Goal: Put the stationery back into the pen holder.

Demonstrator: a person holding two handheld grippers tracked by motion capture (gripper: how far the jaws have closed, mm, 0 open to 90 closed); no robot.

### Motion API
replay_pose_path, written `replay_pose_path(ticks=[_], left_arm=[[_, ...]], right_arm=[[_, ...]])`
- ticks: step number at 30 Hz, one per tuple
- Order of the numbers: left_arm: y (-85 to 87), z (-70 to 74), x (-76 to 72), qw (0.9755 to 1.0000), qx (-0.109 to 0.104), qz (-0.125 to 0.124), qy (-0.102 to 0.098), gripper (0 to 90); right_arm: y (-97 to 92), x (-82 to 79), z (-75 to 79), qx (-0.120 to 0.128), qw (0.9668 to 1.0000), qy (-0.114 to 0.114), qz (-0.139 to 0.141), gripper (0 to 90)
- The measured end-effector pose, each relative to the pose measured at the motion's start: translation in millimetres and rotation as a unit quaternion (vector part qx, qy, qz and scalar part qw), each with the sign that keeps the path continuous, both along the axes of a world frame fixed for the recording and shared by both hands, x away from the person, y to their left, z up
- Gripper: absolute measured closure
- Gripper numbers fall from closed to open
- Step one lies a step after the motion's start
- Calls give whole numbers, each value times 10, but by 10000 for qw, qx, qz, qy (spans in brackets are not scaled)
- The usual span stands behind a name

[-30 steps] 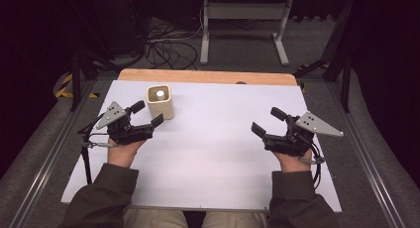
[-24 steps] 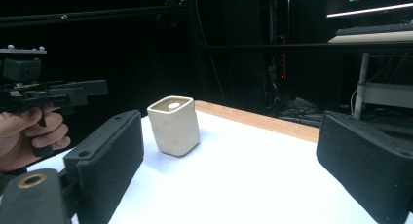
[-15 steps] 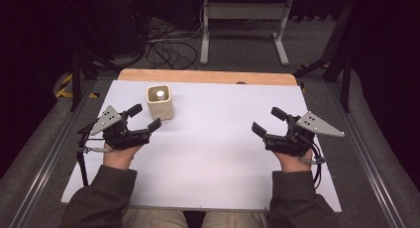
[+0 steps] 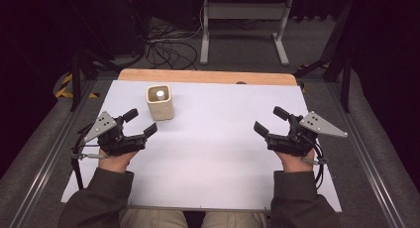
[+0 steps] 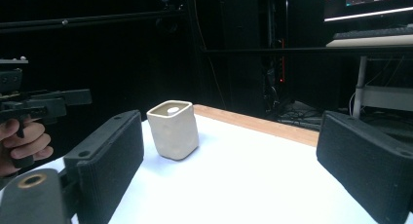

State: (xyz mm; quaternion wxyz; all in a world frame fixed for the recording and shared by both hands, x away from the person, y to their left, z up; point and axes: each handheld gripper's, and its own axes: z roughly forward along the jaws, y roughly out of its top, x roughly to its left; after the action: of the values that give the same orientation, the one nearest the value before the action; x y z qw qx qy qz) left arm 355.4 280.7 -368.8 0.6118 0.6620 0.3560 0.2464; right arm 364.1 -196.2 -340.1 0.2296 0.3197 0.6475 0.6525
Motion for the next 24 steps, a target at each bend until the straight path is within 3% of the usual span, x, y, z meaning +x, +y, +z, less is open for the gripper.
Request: replay_pose_path(ticks=[24], left_arm=[[126,-42,-154,10000,50,-38,54,94]], right_arm=[[-18,-7,8,28,10000,-31,-14,105]])
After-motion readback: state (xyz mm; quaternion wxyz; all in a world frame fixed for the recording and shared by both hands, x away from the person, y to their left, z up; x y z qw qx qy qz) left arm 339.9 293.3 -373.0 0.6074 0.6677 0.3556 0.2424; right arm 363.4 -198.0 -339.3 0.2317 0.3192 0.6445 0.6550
